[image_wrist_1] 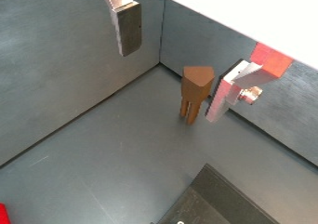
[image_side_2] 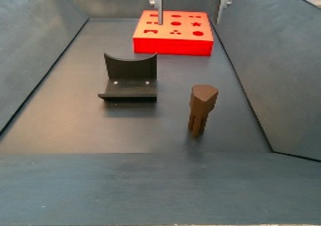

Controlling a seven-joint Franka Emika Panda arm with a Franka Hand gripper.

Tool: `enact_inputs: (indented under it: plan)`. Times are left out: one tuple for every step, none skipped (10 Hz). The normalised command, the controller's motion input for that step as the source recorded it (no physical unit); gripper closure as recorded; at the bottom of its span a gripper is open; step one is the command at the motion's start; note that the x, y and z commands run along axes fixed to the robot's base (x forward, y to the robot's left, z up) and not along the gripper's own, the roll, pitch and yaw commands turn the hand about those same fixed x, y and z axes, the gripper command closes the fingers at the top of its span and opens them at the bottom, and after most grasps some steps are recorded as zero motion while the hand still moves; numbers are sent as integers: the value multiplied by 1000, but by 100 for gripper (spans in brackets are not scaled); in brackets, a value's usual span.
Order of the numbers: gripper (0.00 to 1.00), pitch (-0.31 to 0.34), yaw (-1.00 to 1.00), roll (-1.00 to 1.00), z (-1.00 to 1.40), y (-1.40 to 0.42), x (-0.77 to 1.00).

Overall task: Pick up the 3 prong object. Move up. Move to above the board. Insert the 3 prong object.
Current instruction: Pick up the 3 prong object.

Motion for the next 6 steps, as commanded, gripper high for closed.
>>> enact_inputs:
  plan:
    - [0, -34, 106, 0, -77, 180, -194]
    - [0, -91, 206, 0, -154, 357, -240]
    - [0, -114, 251, -26, -149, 549, -326]
    - [0, -104, 254, -10, -203, 557, -223]
    - [0, -76, 260, 0, -286, 486, -14]
    - [0, -84, 254, -11, -371, 414, 0]
